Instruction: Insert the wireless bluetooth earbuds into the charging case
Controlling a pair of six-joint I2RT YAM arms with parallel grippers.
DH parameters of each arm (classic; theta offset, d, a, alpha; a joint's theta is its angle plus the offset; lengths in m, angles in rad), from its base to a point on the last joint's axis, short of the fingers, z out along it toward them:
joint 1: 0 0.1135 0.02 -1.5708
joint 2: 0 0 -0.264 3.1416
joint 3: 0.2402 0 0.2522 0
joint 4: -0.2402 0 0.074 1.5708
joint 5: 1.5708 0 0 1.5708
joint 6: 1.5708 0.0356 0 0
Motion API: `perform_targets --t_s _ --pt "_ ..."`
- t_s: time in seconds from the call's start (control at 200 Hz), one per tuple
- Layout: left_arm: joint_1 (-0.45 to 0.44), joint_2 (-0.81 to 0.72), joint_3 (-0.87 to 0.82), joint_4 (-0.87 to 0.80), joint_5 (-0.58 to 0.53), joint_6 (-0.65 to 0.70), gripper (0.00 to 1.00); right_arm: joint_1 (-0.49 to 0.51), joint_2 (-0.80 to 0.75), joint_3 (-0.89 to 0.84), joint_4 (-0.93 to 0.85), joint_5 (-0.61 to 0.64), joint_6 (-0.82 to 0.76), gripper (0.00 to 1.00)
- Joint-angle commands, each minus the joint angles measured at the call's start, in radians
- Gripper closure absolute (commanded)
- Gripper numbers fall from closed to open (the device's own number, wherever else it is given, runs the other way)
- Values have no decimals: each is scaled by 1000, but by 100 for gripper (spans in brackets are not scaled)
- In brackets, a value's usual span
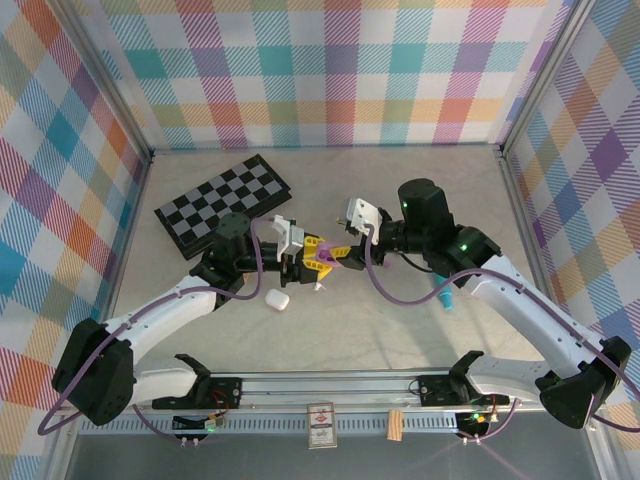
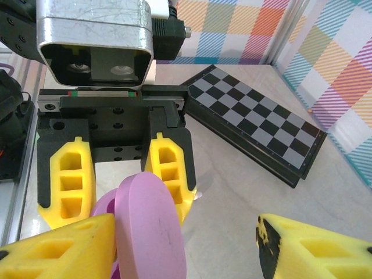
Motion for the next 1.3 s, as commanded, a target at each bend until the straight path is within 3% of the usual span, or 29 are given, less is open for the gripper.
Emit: perform_targets --t_s 0.0,0.29,0.53,0.745,0.975,1.295 --pt "-4 -19 38 15 65 7 62 -2 -13 -26 51 32 -65 37" --pt "-4 -21 51 14 72 -2 62 6 -15 -33 31 35 -161 39" --pt "-5 -11 53 14 69 2 62 5 -5 -3 -23 -19 -164 71" --pt "-4 -5 49 17 63 4 62 6 -7 9 -52 -49 -162 92" --pt "-4 -4 48 19 54 2 61 9 -18 -6 -12 -50 -154 100" --pt "-4 -7 -4 130 -55 -60 23 9 -33 -38 76 20 -115 100"
